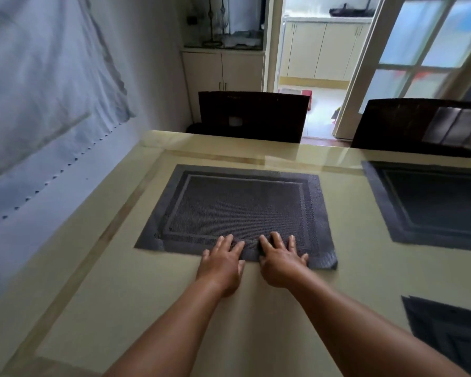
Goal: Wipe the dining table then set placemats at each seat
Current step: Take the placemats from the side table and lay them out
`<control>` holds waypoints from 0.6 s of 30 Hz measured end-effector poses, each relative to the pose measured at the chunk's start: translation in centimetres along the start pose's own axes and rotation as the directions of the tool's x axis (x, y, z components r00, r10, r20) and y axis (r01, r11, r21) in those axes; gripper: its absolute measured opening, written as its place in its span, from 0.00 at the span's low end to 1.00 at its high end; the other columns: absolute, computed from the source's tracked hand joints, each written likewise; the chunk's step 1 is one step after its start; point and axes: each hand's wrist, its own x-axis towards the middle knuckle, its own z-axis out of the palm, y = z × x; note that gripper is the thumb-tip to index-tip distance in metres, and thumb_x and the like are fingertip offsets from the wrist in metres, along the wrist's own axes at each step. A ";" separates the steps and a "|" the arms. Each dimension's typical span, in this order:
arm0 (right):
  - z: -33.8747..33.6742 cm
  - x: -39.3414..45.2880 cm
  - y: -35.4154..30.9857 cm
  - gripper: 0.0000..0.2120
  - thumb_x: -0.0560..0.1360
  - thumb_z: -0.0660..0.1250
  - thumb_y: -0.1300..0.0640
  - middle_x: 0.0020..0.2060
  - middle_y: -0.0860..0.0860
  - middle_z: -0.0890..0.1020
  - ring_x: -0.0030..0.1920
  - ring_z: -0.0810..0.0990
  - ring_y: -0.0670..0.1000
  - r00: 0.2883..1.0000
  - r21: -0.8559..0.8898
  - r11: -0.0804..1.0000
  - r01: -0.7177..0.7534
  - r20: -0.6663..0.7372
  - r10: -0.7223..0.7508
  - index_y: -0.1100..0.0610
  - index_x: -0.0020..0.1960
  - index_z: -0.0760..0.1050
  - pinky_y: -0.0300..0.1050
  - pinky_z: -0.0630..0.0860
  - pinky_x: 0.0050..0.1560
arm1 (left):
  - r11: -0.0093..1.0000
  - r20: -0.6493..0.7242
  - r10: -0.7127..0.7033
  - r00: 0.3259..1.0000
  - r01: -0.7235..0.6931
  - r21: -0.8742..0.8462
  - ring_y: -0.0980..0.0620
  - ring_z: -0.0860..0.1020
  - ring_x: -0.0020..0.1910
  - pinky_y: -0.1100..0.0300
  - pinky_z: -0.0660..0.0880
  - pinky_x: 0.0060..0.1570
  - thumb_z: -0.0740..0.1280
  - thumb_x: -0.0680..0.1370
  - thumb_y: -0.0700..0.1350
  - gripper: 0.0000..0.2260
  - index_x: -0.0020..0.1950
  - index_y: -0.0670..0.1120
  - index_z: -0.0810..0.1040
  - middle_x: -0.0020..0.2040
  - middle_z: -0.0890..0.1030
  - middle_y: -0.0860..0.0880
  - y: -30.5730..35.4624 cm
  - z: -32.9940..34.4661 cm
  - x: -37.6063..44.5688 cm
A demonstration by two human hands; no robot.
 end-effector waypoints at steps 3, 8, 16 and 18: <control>-1.4 3.0 -0.5 0.26 0.80 0.50 0.47 0.77 0.44 0.41 0.75 0.36 0.59 1.000 0.012 1.000 -0.004 -0.016 0.004 0.42 0.76 0.45 0.71 0.45 0.69 | 1.000 0.014 0.021 1.000 -0.021 0.000 0.49 0.46 0.77 0.44 0.51 0.72 0.52 0.81 0.53 0.23 0.76 0.53 0.52 0.78 0.48 0.49 -0.5 -1.4 3.1; -2.7 6.6 -1.1 0.26 0.80 0.50 0.46 0.77 0.45 0.41 0.75 0.36 0.59 0.997 -0.002 0.999 -0.032 -0.064 0.032 0.42 0.76 0.45 0.70 0.45 0.69 | 0.999 0.010 0.040 0.999 -0.040 -0.002 0.49 0.46 0.77 0.44 0.50 0.73 0.52 0.80 0.53 0.23 0.75 0.53 0.53 0.78 0.49 0.49 -1.0 -2.8 7.4; -4.5 9.4 -1.4 0.26 0.80 0.50 0.46 0.77 0.46 0.42 0.76 0.37 0.60 0.997 -0.010 1.000 -0.028 -0.078 0.028 0.42 0.76 0.46 0.71 0.46 0.70 | 0.998 -0.027 0.051 0.998 -0.050 0.042 0.49 0.45 0.77 0.44 0.48 0.73 0.51 0.80 0.53 0.24 0.76 0.53 0.51 0.78 0.48 0.49 -1.3 -2.7 10.6; -4.6 9.5 -1.4 0.27 0.80 0.50 0.45 0.77 0.46 0.42 0.75 0.37 0.60 0.997 -0.002 1.000 -0.027 -0.070 0.027 0.43 0.76 0.46 0.71 0.45 0.70 | 0.998 -0.019 0.049 0.999 -0.048 0.044 0.49 0.45 0.77 0.43 0.47 0.73 0.51 0.80 0.53 0.24 0.76 0.53 0.50 0.78 0.47 0.49 -1.3 -2.7 10.8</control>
